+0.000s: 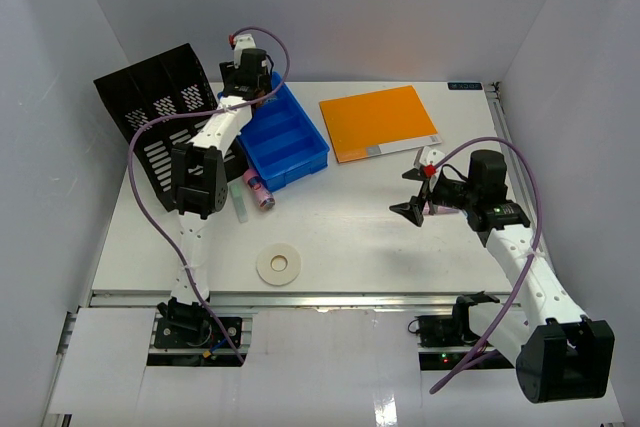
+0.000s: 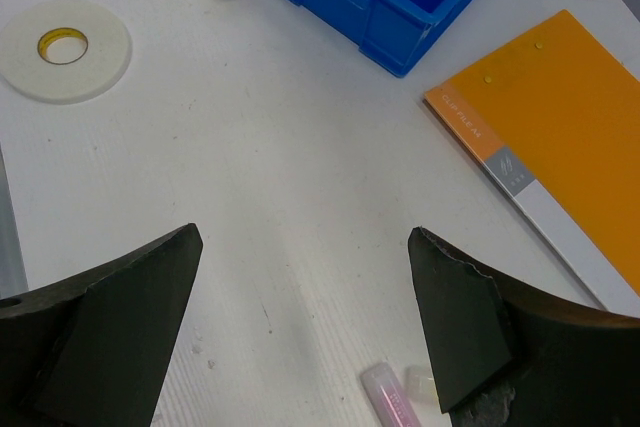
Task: Organize the desk
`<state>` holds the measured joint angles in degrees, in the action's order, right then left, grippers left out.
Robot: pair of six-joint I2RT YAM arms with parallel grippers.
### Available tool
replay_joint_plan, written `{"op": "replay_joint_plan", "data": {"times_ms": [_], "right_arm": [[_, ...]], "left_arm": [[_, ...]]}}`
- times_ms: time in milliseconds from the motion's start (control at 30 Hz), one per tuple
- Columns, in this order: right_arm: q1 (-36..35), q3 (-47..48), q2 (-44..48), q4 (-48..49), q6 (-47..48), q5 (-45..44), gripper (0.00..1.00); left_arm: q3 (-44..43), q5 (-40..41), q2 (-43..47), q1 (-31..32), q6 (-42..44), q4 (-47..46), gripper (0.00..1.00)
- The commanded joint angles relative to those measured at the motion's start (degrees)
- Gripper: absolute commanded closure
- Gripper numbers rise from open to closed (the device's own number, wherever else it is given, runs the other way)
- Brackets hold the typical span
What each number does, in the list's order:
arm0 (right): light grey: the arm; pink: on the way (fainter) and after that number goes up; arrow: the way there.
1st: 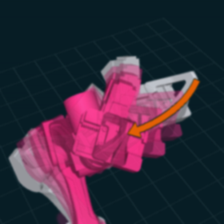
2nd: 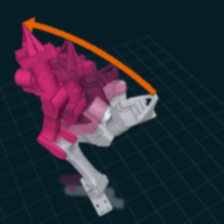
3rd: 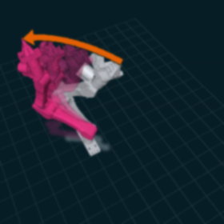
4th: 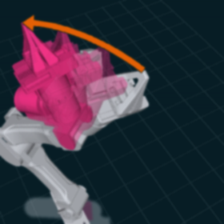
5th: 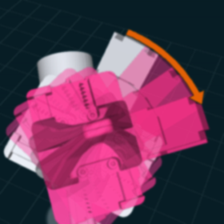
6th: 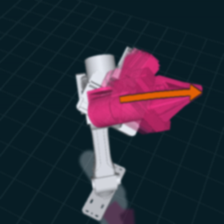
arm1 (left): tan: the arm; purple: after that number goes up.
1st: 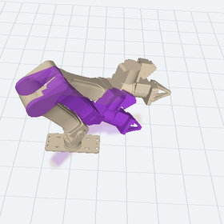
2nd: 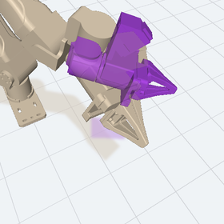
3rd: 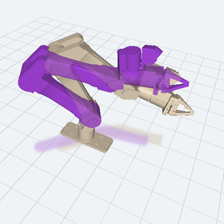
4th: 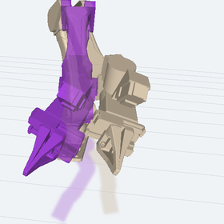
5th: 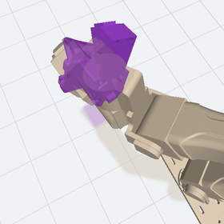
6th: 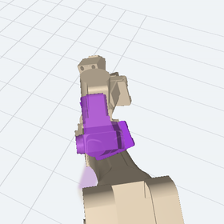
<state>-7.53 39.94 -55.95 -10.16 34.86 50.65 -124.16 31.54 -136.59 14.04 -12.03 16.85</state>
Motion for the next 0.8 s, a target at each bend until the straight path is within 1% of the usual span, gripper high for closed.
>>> {"op": "replay_joint_plan", "data": {"times_ms": [0,67,133,167,200,233,300,467,767], "right_arm": [[0.6,1.9,-0.2,0.2,-0.3,0.2,0.1],[0.7,1.9,-0.1,0.2,-0.3,0.3,0.1],[1.2,1.9,-0.1,0.1,-0.3,0.6,0.1],[1.4,1.9,0.0,0.1,-0.3,0.9,0.1],[1.6,2.0,0.1,0.0,-0.4,1.3,0.1],[1.8,2.0,0.1,0.0,-0.5,1.5,0.1],[2.3,2.0,0.3,-0.1,-0.7,2.0,0.1],[2.9,2.0,0.1,-0.1,-0.8,2.5,0.1],[3.8,1.9,-0.3,-0.3,-0.8,2.8,0.1]], "left_arm": [[0.2,-0.2,1.8,-0.5,0.2,-2.0,0.62],[-0.2,-0.7,1.7,-0.5,-0.2,-1.2,0.54],[-0.4,-1.5,1.8,-0.5,-0.6,-0.7,0.39],[-0.4,-1.6,1.9,-0.5,-0.7,-0.4,0.36],[-0.3,-1.7,2.2,-0.5,-0.8,-0.1,0.3],[-0.2,-1.8,2.3,-0.5,-0.9,-0.1,0.25],[0.2,-2.1,2.6,-0.5,-0.9,0.1,0.2],[1.0,-2.6,3.5,-0.5,-1.2,0.6,0.13],[1.6,-3.9,4.3,-0.9,-1.8,1.2,0.09]]}}
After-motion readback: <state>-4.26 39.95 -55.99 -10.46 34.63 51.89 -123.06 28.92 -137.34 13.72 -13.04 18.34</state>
